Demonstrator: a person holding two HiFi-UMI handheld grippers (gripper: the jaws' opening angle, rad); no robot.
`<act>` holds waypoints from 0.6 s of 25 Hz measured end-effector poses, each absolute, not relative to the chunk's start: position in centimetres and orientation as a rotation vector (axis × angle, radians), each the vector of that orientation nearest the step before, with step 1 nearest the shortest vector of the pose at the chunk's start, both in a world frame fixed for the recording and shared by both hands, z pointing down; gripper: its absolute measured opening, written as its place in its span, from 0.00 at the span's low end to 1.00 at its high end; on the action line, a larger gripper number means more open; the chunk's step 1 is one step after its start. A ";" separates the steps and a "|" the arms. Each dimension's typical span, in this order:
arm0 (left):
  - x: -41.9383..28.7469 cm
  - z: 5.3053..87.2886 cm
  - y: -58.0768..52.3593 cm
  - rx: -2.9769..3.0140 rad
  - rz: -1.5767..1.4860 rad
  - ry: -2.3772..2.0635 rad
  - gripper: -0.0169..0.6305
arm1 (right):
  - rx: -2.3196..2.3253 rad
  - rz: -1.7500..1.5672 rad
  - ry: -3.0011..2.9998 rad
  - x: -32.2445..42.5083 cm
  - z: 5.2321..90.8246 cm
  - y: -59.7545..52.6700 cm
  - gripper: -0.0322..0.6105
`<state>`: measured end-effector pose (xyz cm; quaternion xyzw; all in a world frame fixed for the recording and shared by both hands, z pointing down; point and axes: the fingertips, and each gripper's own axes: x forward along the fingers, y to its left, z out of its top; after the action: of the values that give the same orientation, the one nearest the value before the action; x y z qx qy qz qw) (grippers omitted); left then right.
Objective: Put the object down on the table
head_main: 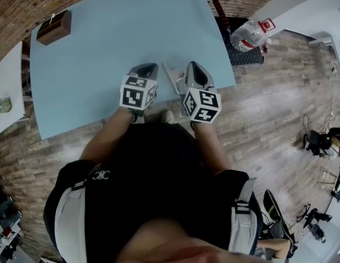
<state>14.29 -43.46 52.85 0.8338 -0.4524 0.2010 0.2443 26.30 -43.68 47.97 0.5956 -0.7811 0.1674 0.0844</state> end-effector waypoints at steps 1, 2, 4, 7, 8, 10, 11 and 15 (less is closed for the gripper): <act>14.4 52.8 -43.6 2.281 0.548 -1.233 0.03 | 1.779 0.499 -2.333 26.4 47.8 -43.7 0.07; 14.5 52.7 -43.6 2.284 0.548 -1.232 0.03 | 1.783 0.501 -2.334 26.5 47.8 -43.6 0.07; 14.8 52.6 -43.7 2.288 0.549 -1.230 0.03 | 1.794 0.506 -2.331 27.0 47.7 -43.6 0.07; 15.4 52.6 -43.8 2.291 0.549 -1.220 0.03 | 1.810 0.526 -2.319 27.9 48.0 -43.4 0.07; 15.6 52.6 -43.8 2.293 0.549 -1.217 0.03 | 1.816 0.535 -2.316 28.1 48.1 -43.4 0.07; 15.9 52.6 -43.9 2.297 0.551 -1.211 0.03 | 1.828 0.549 -2.314 28.6 48.2 -43.3 0.07; 16.1 52.6 -44.0 2.299 0.552 -1.209 0.03 | 1.832 0.554 -2.313 28.9 48.3 -43.3 0.07; 16.5 52.6 -44.2 2.301 0.561 -1.205 0.03 | 1.838 0.576 -2.307 29.5 48.7 -43.4 0.07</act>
<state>16.47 -44.16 52.62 0.8406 -0.4401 0.2051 0.2399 29.45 -43.40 48.65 0.6100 -0.7659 0.1914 0.0681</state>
